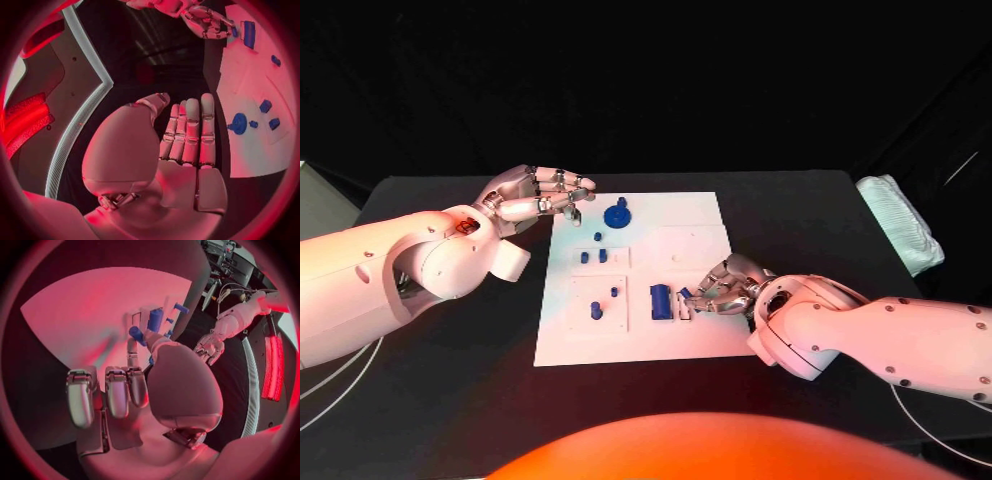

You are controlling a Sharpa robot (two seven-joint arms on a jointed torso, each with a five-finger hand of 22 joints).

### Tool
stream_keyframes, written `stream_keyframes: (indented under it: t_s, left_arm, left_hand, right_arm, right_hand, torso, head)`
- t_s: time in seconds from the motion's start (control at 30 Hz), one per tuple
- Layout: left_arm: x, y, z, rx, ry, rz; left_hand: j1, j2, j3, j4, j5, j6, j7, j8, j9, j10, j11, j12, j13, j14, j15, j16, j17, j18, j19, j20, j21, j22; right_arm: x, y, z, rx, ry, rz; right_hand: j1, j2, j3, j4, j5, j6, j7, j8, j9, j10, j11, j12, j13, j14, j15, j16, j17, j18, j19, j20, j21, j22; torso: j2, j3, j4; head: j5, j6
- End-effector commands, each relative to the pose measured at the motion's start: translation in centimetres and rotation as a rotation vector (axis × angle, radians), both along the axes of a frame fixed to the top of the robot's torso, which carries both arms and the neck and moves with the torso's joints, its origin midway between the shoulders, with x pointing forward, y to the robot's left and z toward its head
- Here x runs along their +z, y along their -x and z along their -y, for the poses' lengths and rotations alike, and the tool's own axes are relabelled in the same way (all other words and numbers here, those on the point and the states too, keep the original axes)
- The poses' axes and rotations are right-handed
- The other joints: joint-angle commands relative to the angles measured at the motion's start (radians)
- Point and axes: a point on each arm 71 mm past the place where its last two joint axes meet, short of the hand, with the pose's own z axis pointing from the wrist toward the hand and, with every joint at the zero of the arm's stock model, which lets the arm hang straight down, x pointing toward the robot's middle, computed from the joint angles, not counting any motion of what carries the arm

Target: Assemble the parts on the task board

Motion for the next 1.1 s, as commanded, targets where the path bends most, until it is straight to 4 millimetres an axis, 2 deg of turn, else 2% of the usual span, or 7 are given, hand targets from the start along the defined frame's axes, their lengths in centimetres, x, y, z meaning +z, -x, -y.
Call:
stream_keyframes:
  t_s: [0.03,0.17,0.3,1.1]
  left_arm:
    - [0.1,0.1,0.3,-0.018,0.011,-0.001]
    - [0.1,0.1,0.3,-0.019,0.009,-0.003]
    - [0.0,0.1,0.4,-0.022,0.006,-0.006]
    - [0.0,0.1,0.4,-0.026,0.002,-0.013]
  left_hand:
    - [0.008,-0.002,-0.004,0.004,-0.001,0.001,0.002,0.003,-0.001,-0.008,0.001,-0.002,-0.001,-0.003,0.007,-0.004,0.001,0.005,0.008,-0.001,-0.004,-0.001]
    - [0.008,-0.002,-0.004,0.004,-0.001,0.001,0.002,0.003,-0.001,-0.008,0.001,-0.002,-0.001,-0.003,0.007,-0.004,0.001,0.005,0.008,-0.001,-0.004,-0.001]
    - [0.008,-0.002,-0.005,0.005,-0.001,0.002,0.002,0.003,-0.001,-0.008,0.001,-0.001,-0.001,-0.003,0.007,-0.004,0.001,0.005,0.009,-0.001,-0.004,-0.001]
    - [0.008,-0.001,-0.005,0.007,-0.001,0.002,0.003,0.003,-0.001,-0.008,0.001,-0.001,-0.002,-0.003,0.007,-0.005,0.001,0.005,0.009,-0.001,-0.005,-0.002]
  right_arm:
    - [-0.4,-0.1,-0.2,-0.022,-0.028,-0.032]
    - [-0.7,-0.3,-0.6,-0.017,-0.024,-0.04]
    - [-1.0,-0.4,-0.8,-0.012,-0.018,-0.048]
    - [-1.4,0.1,-1.5,0.053,0.018,-0.072]
  right_hand:
    - [-0.017,-0.001,-0.004,0.006,-0.007,0.001,0.007,0.004,-0.001,0.082,-0.004,0.003,0.231,0.104,-0.003,0.004,0.263,-0.007,0.105,-0.007,0.006,0.263]
    - [-0.024,0.001,-0.004,0.008,-0.007,0.0,0.007,0.004,0.0,0.082,-0.004,0.002,0.231,0.104,-0.002,0.004,0.263,-0.007,0.105,-0.007,0.006,0.263]
    - [-0.032,0.002,-0.006,0.01,-0.007,0.0,0.008,0.005,0.001,0.082,-0.004,0.002,0.231,0.104,-0.002,0.004,0.263,-0.007,0.105,-0.007,0.006,0.263]
    - [-0.057,0.004,-0.011,0.014,-0.007,-0.001,0.008,0.007,0.003,0.083,-0.003,0.004,0.233,0.104,-0.001,0.004,0.263,-0.007,0.105,-0.006,0.006,0.263]
  torso:
    - [0.0,0.0001,0.0002]
    - [0.0,-0.0007,0.0004]
    - [0.001,0.0004,0.0004]
    - [0.0,-0.0001,-0.0008]
  head:
    - [0.0,-0.002]
    - [0.0,-0.002]
    - [0.002,-0.003]
    - [0.006,-0.003]
